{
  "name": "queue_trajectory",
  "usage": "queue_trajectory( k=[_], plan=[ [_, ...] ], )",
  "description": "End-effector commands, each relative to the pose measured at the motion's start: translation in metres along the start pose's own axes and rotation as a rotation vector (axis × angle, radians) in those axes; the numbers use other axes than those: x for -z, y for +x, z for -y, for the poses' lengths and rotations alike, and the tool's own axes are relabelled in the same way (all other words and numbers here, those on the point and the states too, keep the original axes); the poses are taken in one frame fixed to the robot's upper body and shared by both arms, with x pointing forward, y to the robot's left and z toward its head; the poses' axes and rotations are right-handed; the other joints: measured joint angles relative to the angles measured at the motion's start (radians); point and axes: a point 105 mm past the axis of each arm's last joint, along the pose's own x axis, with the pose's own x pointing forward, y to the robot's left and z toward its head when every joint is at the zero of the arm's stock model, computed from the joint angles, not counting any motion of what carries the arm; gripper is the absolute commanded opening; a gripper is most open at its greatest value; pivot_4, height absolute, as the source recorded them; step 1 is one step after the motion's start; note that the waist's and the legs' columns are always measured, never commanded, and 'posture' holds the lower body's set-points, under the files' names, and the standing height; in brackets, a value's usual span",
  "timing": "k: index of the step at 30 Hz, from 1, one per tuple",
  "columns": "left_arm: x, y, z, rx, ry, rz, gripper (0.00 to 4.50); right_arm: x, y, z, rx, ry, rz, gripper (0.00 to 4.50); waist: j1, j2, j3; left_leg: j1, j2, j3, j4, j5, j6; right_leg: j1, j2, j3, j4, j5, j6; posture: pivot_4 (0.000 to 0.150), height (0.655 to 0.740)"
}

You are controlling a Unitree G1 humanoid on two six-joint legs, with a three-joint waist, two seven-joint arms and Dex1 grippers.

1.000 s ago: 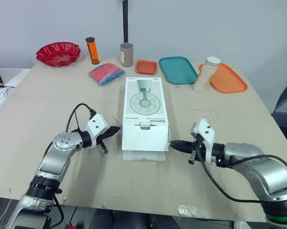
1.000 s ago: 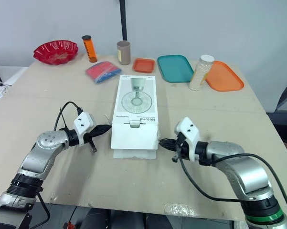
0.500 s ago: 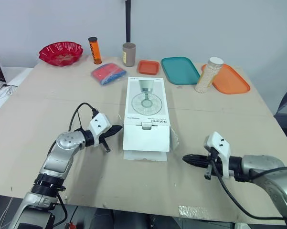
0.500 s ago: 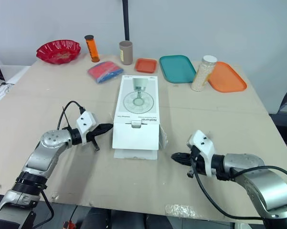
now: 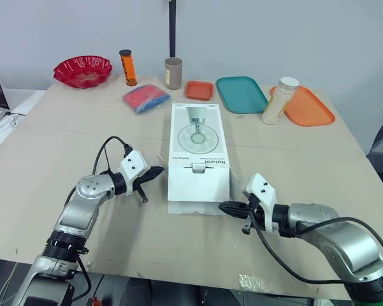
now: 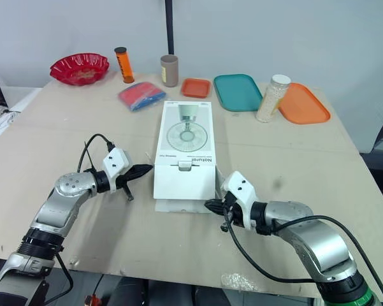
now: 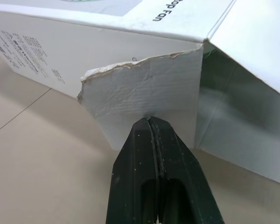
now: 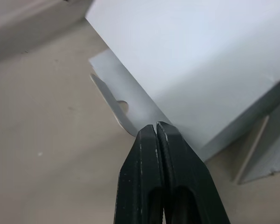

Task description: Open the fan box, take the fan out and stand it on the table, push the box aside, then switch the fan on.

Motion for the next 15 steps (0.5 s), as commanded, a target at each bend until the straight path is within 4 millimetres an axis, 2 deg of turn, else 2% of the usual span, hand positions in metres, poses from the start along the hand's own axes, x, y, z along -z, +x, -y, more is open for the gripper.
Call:
queue_trajectory(
  k=[1, 9, 15],
  plan=[
    [-0.018, 0.001, -0.005, -0.011, 0.046, 0.049, 0.0, -0.005, -0.003, 0.009, 0.037, -0.046, 0.009, 0.04, 0.0, 0.0, 0.0, 0.0, 0.0, 0.0, 0.0, 0.0, 0.0, 0.0, 0.0, 0.0, 0.0, 0.0, 0.0, 0.15, 0.7389],
    [-0.018, 0.002, -0.004, -0.011, 0.046, 0.05, 0.0, -0.013, -0.001, 0.006, 0.03, -0.032, 0.051, 0.04, 0.0, 0.0, 0.0, 0.0, 0.0, 0.0, 0.0, 0.0, 0.0, 0.0, 0.0, 0.0, 0.0, 0.0, 0.0, 0.15, 0.7389],
    [-0.017, 0.002, -0.003, -0.011, 0.047, 0.048, 0.0, 0.0, -0.008, 0.003, 0.014, -0.047, -0.007, 0.04, 0.0, 0.0, 0.0, 0.0, 0.0, 0.0, 0.0, 0.0, 0.0, 0.0, 0.0, 0.0, 0.0, 0.0, 0.0, 0.15, 0.7389]
  ],
)
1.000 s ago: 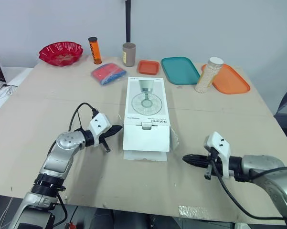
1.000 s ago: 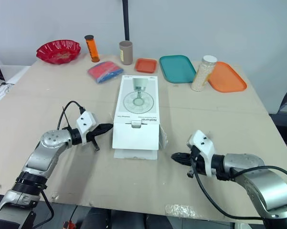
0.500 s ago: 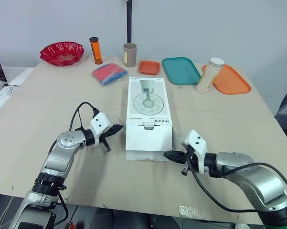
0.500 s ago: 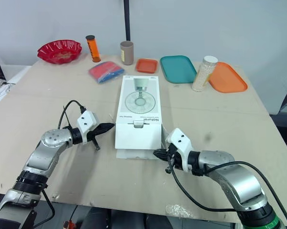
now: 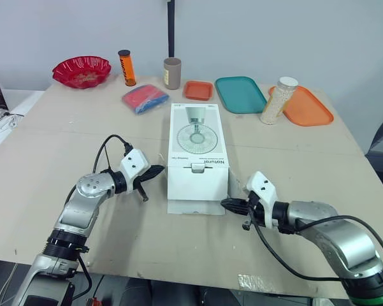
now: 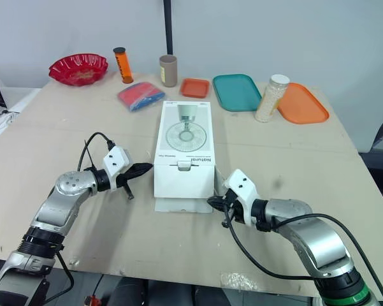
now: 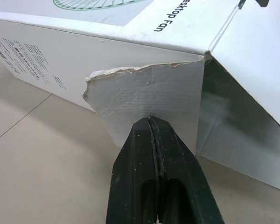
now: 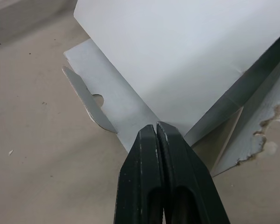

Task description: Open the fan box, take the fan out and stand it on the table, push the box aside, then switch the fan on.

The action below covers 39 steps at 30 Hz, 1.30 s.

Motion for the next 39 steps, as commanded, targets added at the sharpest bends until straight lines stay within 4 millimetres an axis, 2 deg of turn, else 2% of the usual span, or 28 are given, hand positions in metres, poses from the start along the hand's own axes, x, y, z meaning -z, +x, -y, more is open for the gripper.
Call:
queue_trajectory(
  k=[1, 5, 11, 19, 23, 29, 32, 39],
  plan=[
    [-0.014, 0.0, -0.002, -0.008, 0.039, 0.04, 0.0, -0.004, -0.009, 0.001, 0.013, -0.04, 0.005, 0.04, 0.0, 0.0, 0.0, 0.0, 0.0, 0.0, 0.0, 0.0, 0.0, 0.0, 0.0, 0.0, 0.0, 0.0, 0.0, 0.15, 0.7389],
    [-0.013, 0.0, 0.0, -0.006, 0.037, 0.04, 0.0, -0.002, -0.012, 0.008, 0.035, -0.041, 0.0, 0.04, 0.0, 0.0, 0.0, 0.0, 0.0, 0.0, 0.0, 0.0, 0.0, 0.0, 0.0, 0.0, 0.0, 0.0, 0.0, 0.15, 0.7389],
    [-0.011, 0.0, 0.002, 0.0, 0.041, 0.033, 0.0, -0.009, -0.005, 0.023, 0.101, -0.027, 0.032, 0.04, 0.0, 0.0, 0.0, 0.0, 0.0, 0.0, 0.001, 0.0, 0.0, 0.0, 0.0, 0.0, 0.0, 0.0, 0.0, 0.15, 0.7389],
    [-0.011, -0.001, 0.001, -0.004, 0.045, 0.033, 0.0, -0.006, -0.002, 0.027, 0.121, -0.031, 0.021, 0.04, 0.0, 0.0, 0.0, 0.0, 0.0, 0.0, 0.001, 0.0, 0.0, 0.0, 0.0, 0.0, 0.0, 0.0, 0.0, 0.15, 0.7389],
    [-0.012, 0.0, -0.001, -0.008, 0.047, 0.033, 0.0, -0.015, -0.002, 0.025, 0.103, -0.019, 0.064, 0.04, 0.0, 0.0, 0.0, 0.0, 0.0, 0.0, 0.001, 0.0, 0.0, 0.0, 0.0, 0.0, 0.001, 0.0, 0.0, 0.15, 0.7389],
    [-0.012, 0.0, -0.003, -0.019, 0.051, 0.035, 0.0, -0.04, -0.006, 0.004, -0.026, 0.013, 0.189, 0.04, 0.0, 0.0, 0.0, 0.0, 0.0, 0.0, 0.001, 0.0, 0.0, 0.0, 0.0, 0.0, 0.0, 0.0, 0.0, 0.15, 0.7389],
    [-0.011, -0.001, -0.004, -0.027, 0.051, 0.031, 0.0, -0.053, -0.009, 0.004, -0.035, 0.045, 0.252, 0.04, 0.0, 0.0, 0.0, 0.0, 0.0, 0.0, 0.001, 0.0, 0.0, 0.0, 0.0, 0.0, 0.001, 0.0, 0.0, 0.15, 0.7389],
    [-0.007, -0.005, -0.004, -0.037, 0.051, 0.019, 0.0, -0.064, -0.007, 0.016, 0.001, 0.085, 0.305, 0.04, 0.0, 0.0, 0.0, 0.0, 0.0, -0.001, 0.001, 0.0, 0.001, 0.001, 0.0, 0.0, 0.0, 0.0, 0.0, 0.15, 0.7389]
  ],
)
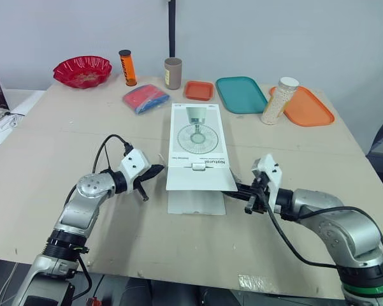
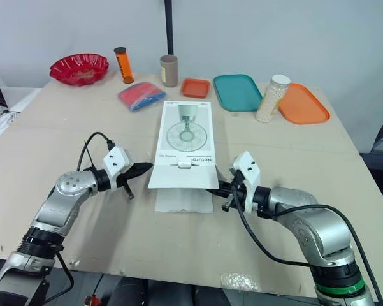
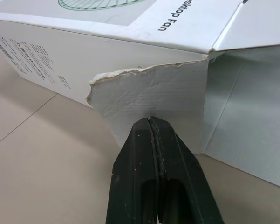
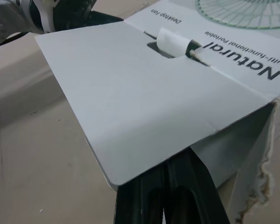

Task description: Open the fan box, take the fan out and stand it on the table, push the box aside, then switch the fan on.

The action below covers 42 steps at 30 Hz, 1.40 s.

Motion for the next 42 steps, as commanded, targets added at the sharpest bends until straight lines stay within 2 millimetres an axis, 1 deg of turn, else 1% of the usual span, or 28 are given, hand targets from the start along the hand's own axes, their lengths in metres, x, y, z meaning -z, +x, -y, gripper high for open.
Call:
queue_trajectory(
  k=[1, 4, 9, 13, 16, 22, 27, 32, 34, 37, 41, 42],
  plan=[
    [-0.007, -0.004, -0.003, -0.019, 0.032, 0.026, 0.0, -0.018, 0.003, 0.01, 0.046, 0.001, 0.078, 0.04, -0.002, 0.0, 0.0, 0.0, 0.0, 0.0, 0.0, 0.0, 0.0, 0.0, 0.0, 0.0, 0.0, 0.0, 0.0, 0.15, 0.7389],
    [-0.007, -0.005, -0.001, -0.017, 0.029, 0.027, 0.0, -0.025, 0.009, 0.022, 0.095, 0.014, 0.103, 0.04, -0.002, 0.0, 0.0, 0.0, 0.0, 0.0, 0.0, 0.0, 0.0, 0.0, 0.0, 0.0, 0.0, 0.0, 0.0, 0.15, 0.7389],
    [-0.006, -0.006, 0.001, -0.016, 0.025, 0.026, 0.0, -0.034, 0.018, 0.033, 0.122, 0.04, 0.143, 0.04, 0.0, 0.0, 0.0, 0.0, 0.0, 0.0, 0.0, 0.0, 0.0, 0.0, 0.0, 0.0, 0.0, 0.0, 0.0, 0.15, 0.7389],
    [-0.008, -0.008, 0.003, -0.018, 0.023, 0.031, 0.0, -0.032, 0.026, 0.047, 0.174, 0.046, 0.13, 0.04, -0.001, 0.0, 0.0, 0.0, 0.0, 0.0, 0.0, 0.0, 0.0, 0.0, 0.0, 0.0, 0.0, 0.0, 0.0, 0.15, 0.7389],
    [-0.009, -0.009, 0.004, -0.016, 0.024, 0.03, 0.0, -0.03, 0.029, 0.051, 0.193, 0.052, 0.123, 0.04, -0.001, 0.0, 0.0, 0.0, 0.0, 0.0, 0.0, 0.0, 0.0, 0.0, 0.0, 0.0, 0.0, 0.0, 0.0, 0.15, 0.7389],
    [-0.012, -0.013, 0.01, -0.01, 0.012, 0.038, 0.0, -0.027, 0.031, 0.052, 0.195, 0.043, 0.108, 0.04, -0.001, 0.0, 0.0, 0.0, 0.0, 0.0, 0.0, 0.0, 0.0, 0.0, 0.0, 0.0, 0.0, 0.0, 0.0, 0.15, 0.7389],
    [-0.022, -0.017, 0.022, 0.032, -0.026, 0.071, 0.0, -0.029, 0.036, 0.056, 0.186, 0.016, 0.095, 0.04, -0.001, 0.0, 0.0, 0.0, 0.0, 0.0, 0.0, 0.0, 0.0, 0.0, 0.0, 0.0, 0.001, 0.0, 0.0, 0.15, 0.7389],
    [-0.034, -0.031, 0.047, 0.105, -0.086, 0.101, 0.0, -0.032, 0.042, 0.06, 0.164, -0.021, 0.087, 0.04, -0.004, 0.0, 0.0, 0.0, 0.0, 0.0, 0.0, 0.0, 0.0, 0.0, 0.0, 0.0, 0.0, 0.0, 0.0, 0.15, 0.7389],
    [-0.036, -0.035, 0.053, 0.116, -0.105, 0.103, 0.0, -0.034, 0.044, 0.06, 0.157, -0.024, 0.09, 0.04, -0.004, 0.0, 0.0, 0.0, 0.0, 0.0, 0.0, 0.0, 0.0, 0.0, 0.0, 0.0, 0.0, 0.0, 0.0, 0.15, 0.7389],
    [-0.037, -0.042, 0.066, 0.124, -0.173, 0.113, 0.0, -0.033, 0.048, 0.06, 0.146, -0.024, 0.092, 0.04, -0.004, 0.0, 0.0, 0.0, 0.0, 0.0, 0.0, 0.0, 0.0, 0.0, 0.0, 0.0, 0.001, 0.0, 0.0, 0.15, 0.7389],
    [-0.038, -0.047, 0.075, 0.108, -0.304, 0.153, 0.0, -0.031, 0.052, 0.058, 0.143, -0.023, 0.092, 0.04, -0.004, 0.0, 0.0, 0.001, 0.0, 0.0, 0.0, 0.0, 0.0, 0.0, 0.0, 0.0, 0.0, 0.0, 0.0, 0.15, 0.7389],
    [-0.037, -0.047, 0.076, 0.101, -0.339, 0.161, 0.27, -0.03, 0.053, 0.058, 0.145, -0.021, 0.095, 0.0, -0.005, 0.0, 0.0, 0.001, 0.0, 0.0, 0.0, 0.0, 0.0, 0.0, 0.0, 0.0, 0.0, 0.0, 0.0, 0.15, 0.7389]
  ],
)
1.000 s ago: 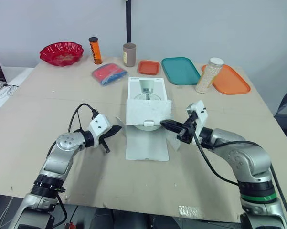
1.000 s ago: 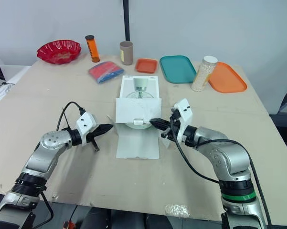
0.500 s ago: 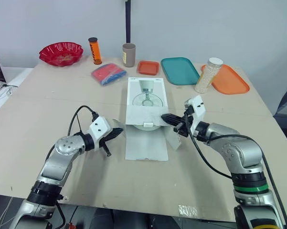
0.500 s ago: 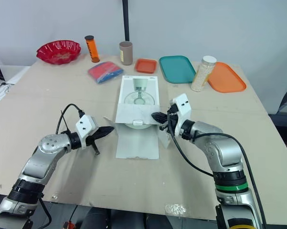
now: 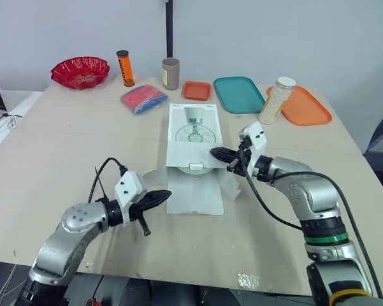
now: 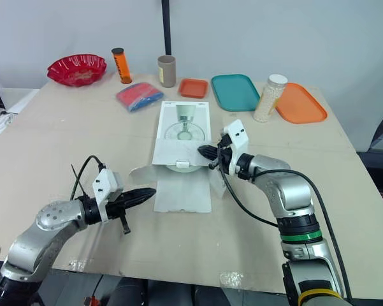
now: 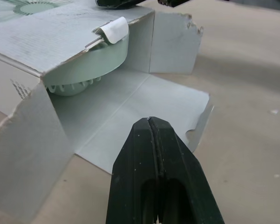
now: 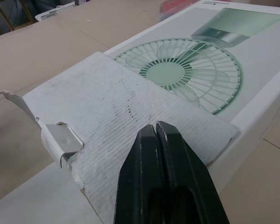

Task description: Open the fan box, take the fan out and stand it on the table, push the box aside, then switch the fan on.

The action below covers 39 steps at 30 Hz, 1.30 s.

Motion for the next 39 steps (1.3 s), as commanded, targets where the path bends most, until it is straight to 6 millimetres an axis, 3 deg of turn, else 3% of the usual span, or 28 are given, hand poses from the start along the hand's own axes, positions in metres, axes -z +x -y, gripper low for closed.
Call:
queue_trajectory(
  k=[1, 6, 8, 11, 13, 18, 26, 39],
  plan=[
    [-0.009, -0.004, 0.005, -0.022, -0.071, 0.07, 0.58, 0.002, 0.004, -0.003, 0.0, -0.002, 0.0, 0.0, 0.0, 0.0, 0.0, 0.0, 0.0, 0.0, 0.0, 0.0, 0.0, 0.0, 0.0, 0.0, 0.0, 0.0, 0.0, 0.15, 0.7389],
    [-0.007, 0.007, 0.023, 0.036, -0.237, 0.132, 2.22, 0.002, 0.006, -0.006, 0.003, 0.012, 0.013, 0.0, -0.003, 0.0, 0.0, 0.0, 0.0, 0.0, 0.0, 0.0, 0.0, 0.0, 0.0, 0.0, 0.0, 0.0, 0.0, 0.15, 0.7389],
    [-0.007, 0.01, 0.019, 0.023, -0.305, 0.163, 2.77, 0.001, 0.005, -0.006, 0.008, 0.004, 0.011, 0.0, -0.005, 0.0, 0.0, 0.0, 0.0, 0.0, 0.0, 0.0, 0.0, 0.001, 0.0, 0.0, 0.0, 0.0, 0.0, 0.15, 0.7389],
    [-0.001, 0.013, 0.014, 0.009, -0.386, 0.175, 3.97, -0.003, 0.005, -0.009, 0.003, 0.001, 0.019, 0.0, -0.008, 0.0, -0.001, 0.001, 0.0, 0.0, -0.001, 0.0, 0.0, 0.001, 0.0, 0.0, 0.0, 0.0, 0.0, 0.15, 0.7389],
    [0.005, 0.021, 0.008, -0.039, -0.467, 0.189, 4.38, -0.001, 0.003, -0.008, 0.014, -0.001, 0.012, 0.0, -0.009, 0.0, -0.001, 0.001, 0.0, 0.0, -0.001, 0.0, 0.0, 0.001, 0.0, 0.0, 0.0, 0.0, 0.0, 0.15, 0.7389],
    [0.012, 0.038, 0.003, -0.091, -0.679, 0.201, 4.38, -0.005, -0.003, -0.003, 0.029, -0.01, 0.017, 0.0, -0.009, 0.0, -0.001, 0.001, 0.0, -0.001, 0.0, 0.0, 0.0, 0.002, 0.0, 0.0, -0.001, 0.0, 0.0, 0.15, 0.7389],
    [0.004, 0.043, -0.009, -0.13, -0.879, 0.265, 4.38, -0.018, -0.001, 0.001, 0.049, -0.019, 0.047, 0.0, -0.009, 0.0, -0.001, 0.001, 0.0, -0.001, 0.0, 0.0, 0.0, 0.002, 0.0, 0.0, -0.001, 0.0, 0.0, 0.15, 0.7389],
    [0.006, 0.064, -0.016, -0.136, -1.004, 0.27, 4.38, -0.024, -0.001, 0.0, 0.047, -0.045, 0.06, 0.0, -0.009, 0.0, -0.001, 0.001, -0.001, -0.001, 0.0, 0.0, 0.0, 0.002, 0.0, 0.0, -0.001, 0.0, 0.0, 0.15, 0.7389]
  ],
)
